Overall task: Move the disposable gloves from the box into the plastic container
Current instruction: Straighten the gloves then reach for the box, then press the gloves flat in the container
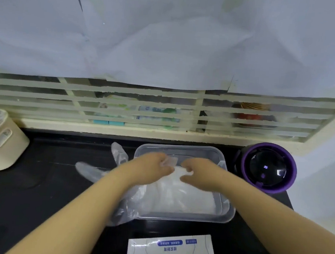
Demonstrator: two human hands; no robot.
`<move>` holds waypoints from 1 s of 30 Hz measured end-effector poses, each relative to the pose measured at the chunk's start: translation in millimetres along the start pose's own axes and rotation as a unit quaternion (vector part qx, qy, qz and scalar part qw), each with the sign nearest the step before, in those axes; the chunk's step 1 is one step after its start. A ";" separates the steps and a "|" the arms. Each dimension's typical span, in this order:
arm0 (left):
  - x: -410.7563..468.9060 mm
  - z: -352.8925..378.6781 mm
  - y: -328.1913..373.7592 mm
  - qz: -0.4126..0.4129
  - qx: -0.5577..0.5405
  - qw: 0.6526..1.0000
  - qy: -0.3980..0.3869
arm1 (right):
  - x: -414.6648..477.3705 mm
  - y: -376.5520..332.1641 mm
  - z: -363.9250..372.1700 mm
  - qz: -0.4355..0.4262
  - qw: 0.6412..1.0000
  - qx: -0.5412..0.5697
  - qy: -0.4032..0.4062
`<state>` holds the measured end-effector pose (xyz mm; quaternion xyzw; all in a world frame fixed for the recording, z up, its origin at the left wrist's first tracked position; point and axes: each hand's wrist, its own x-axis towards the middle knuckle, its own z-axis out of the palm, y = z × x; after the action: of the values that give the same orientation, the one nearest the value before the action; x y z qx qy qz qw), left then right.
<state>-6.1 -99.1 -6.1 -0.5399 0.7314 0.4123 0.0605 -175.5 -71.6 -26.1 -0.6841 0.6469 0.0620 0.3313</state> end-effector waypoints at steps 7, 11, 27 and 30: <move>-54.7 -49.6 20.9 0.140 -0.104 0.978 0.112 | -48.5 -40.8 -47.3 -0.147 0.922 0.353 -0.057; -68.0 -65.2 27.8 0.173 -0.110 0.970 0.129 | -51.4 -49.8 -60.0 -0.134 0.936 0.315 0.088; -57.5 -85.1 9.6 0.104 -0.065 0.975 0.186 | -76.2 0.7 -82.4 -0.090 0.978 0.175 0.064; -47.0 -79.5 19.7 0.118 -0.038 0.983 0.139 | -70.8 -13.2 -75.2 -0.121 0.973 0.151 0.125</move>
<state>25.0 -116.0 81.4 -0.5032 0.7754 0.3649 -0.1109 -200.2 -52.7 73.3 -0.7020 0.5971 -0.1627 0.3523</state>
